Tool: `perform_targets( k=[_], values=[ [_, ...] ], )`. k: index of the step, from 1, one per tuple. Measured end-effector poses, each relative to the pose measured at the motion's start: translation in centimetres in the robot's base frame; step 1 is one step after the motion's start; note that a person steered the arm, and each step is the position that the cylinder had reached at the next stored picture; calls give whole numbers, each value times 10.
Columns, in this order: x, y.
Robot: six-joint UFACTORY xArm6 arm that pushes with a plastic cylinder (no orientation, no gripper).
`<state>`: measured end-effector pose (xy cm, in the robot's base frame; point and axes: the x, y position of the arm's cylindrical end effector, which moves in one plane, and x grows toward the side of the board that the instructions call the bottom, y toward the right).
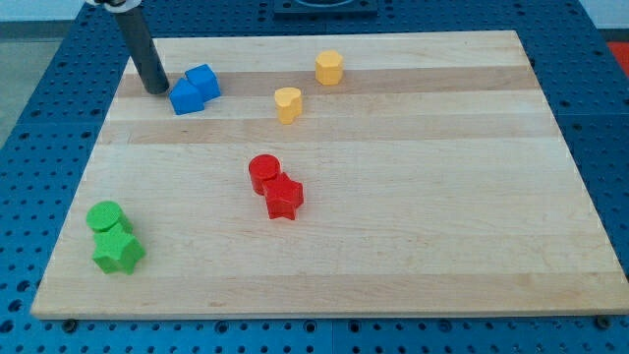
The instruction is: Move the blue blocks to the left center
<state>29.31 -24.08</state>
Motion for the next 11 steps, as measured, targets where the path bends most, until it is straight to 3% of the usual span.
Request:
perform_targets(
  k=[1,3,7,11],
  values=[
    [-26,22],
    [-36,100],
    [-20,54],
    [15,49]
  ],
)
